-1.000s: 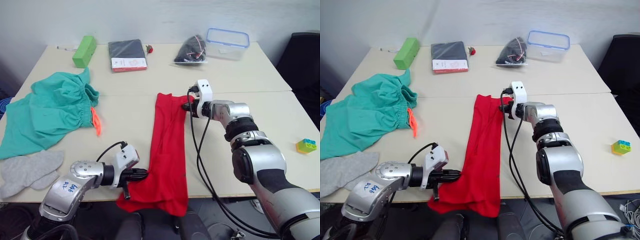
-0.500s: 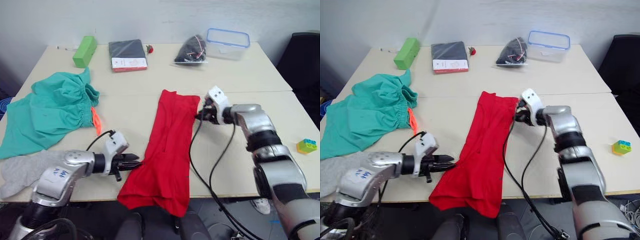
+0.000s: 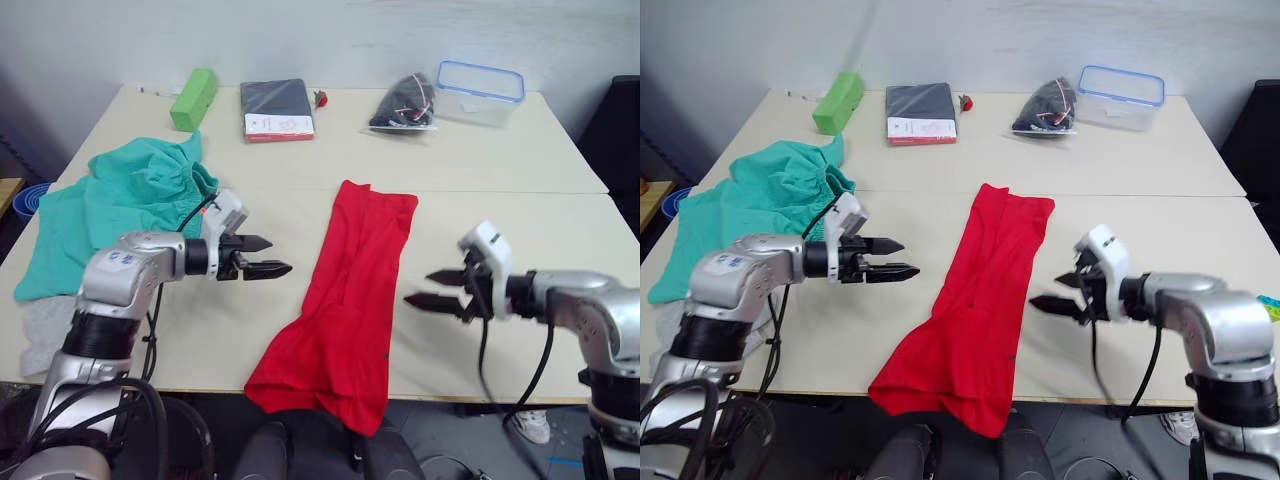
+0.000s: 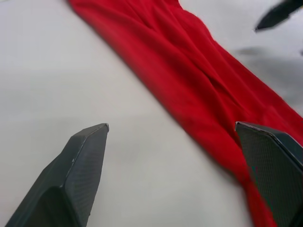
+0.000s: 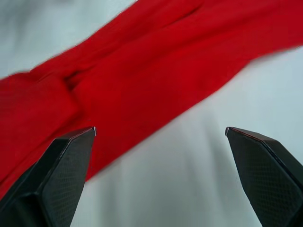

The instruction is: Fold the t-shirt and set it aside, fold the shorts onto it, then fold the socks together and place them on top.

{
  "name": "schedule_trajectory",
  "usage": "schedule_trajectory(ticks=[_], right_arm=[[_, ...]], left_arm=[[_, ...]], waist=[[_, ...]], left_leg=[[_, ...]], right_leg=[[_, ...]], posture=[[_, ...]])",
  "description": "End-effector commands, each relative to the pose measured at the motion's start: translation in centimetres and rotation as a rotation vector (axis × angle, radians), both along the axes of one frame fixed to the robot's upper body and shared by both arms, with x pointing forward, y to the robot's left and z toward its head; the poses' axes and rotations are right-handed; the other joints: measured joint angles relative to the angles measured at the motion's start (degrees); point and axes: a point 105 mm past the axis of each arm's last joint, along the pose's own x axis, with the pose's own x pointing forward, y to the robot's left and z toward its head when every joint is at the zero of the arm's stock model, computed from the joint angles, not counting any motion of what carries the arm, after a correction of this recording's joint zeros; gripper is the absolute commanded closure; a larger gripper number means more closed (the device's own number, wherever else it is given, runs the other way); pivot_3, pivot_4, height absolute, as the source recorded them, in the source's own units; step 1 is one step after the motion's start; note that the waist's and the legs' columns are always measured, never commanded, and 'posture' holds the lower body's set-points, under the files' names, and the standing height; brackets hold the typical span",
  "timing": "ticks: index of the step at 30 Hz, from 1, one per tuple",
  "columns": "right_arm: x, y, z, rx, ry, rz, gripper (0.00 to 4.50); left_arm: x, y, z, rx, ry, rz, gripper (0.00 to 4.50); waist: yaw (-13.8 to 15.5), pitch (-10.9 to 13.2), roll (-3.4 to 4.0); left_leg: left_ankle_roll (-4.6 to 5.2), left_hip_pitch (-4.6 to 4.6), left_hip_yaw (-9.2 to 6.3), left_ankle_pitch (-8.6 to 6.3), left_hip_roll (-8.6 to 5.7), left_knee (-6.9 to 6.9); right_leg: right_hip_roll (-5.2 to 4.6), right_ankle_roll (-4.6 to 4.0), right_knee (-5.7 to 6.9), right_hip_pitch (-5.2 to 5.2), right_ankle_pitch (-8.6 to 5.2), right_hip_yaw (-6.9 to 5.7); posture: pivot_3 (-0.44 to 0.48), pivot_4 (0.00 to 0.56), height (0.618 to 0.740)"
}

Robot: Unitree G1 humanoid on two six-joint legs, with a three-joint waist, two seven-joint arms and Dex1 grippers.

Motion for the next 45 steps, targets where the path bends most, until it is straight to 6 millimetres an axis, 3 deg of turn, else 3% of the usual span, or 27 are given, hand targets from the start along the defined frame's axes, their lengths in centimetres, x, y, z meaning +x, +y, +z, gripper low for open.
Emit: schedule_trajectory(ticks=[1, 7, 10, 19, 23, 33, 35, 45], right_arm=[[-1.4, 1.2, -0.1, 0.015, 0.0, 0.019, 0.0], [-2.8, 2.2, -1.8, 0.052, 0.09, 0.015, 0.0], [-3.8, 3.0, -2.5, 0.074, 0.141, 0.053, 0.0], [-4.1, 4.6, -4.1, 0.074, 0.196, 0.089, 0.0], [-3.9, 4.5, -4.6, 0.074, 0.207, 0.08, 0.93], [-2.9, 4.0, -4.5, 0.076, 0.184, 0.043, 4.33], [-2.9, 3.8, -4.5, 0.07, 0.177, 0.043, 4.5], [-1.5, 2.0, -4.1, 0.022, 0.149, 0.054, 4.5]], left_arm=[[1.9, -1.4, -0.4, 0.042, -0.015, -0.056, 0.02], [4.0, -3.5, -1.0, 0.058, 0.018, -0.103, 0.02], [3.9, -4.3, -1.4, 0.063, 0.041, -0.146, 0.02], [4.0, -5.4, -2.9, 0.085, 0.088, -0.164, 0.02], [4.2, -5.4, -3.4, 0.093, 0.103, -0.141, 0.91], [4.1, -6.2, -3.9, 0.064, 0.132, -0.136, 3.92], [4.2, -6.2, -3.9, 0.057, 0.13, -0.131, 4.49], [4.1, -5.0, -4.1, 0.04, 0.117, -0.107, 4.49]], waist=[[0.05, 0.0, 0.0], [-0.36, 0.01, -0.03], [-0.35, 0.0, -0.05], [-0.28, -0.2, -0.37], [-0.3, -0.25, -0.45], [-0.22, -0.25, -0.46], [-0.23, -0.25, -0.46], [-0.3, -0.24, -0.45]], left_leg=[[0.02, -0.03, 0.01, 0.01, -0.03, 0.01], [0.06, -0.05, 0.09, 0.0, 0.02, 0.05], [0.06, -0.05, 0.08, 0.0, 0.04, 0.02], [0.1, 0.23, 0.0, -0.02, 0.05, 0.04], [0.11, 0.32, -0.06, -0.03, 0.05, 0.04], [0.14, 0.26, -0.08, -0.06, 0.05, 0.04], [0.14, 0.24, -0.08, -0.06, 0.05, 0.04], [0.14, 0.23, -0.07, -0.06, 0.04, 0.04]], right_leg=[[-0.02, 0.04, -0.02, 0.0, 0.02, 0.01], [0.05, 0.12, -0.11, -0.02, 0.07, 0.08], [0.07, 0.12, -0.13, -0.02, 0.07, 0.06], [0.06, 0.13, -0.2, 0.35, 0.07, 0.0], [0.05, 0.13, -0.25, 0.49, 0.07, -0.07], [0.02, 0.13, -0.3, 0.47, 0.07, -0.06], [0.04, 0.13, -0.3, 0.45, 0.07, -0.06], [0.02, 0.15, -0.31, 0.45, 0.08, -0.07]], posture=[[0.0, 0.15, 0.74], [0.0, 0.15, 0.74], [0.0, 0.15, 0.74], [0.0, 0.15, 0.74], [0.0, 0.15, 0.74], [0.0, 0.15, 0.74], [0.0, 0.15, 0.74], [0.0, 0.15, 0.74]])
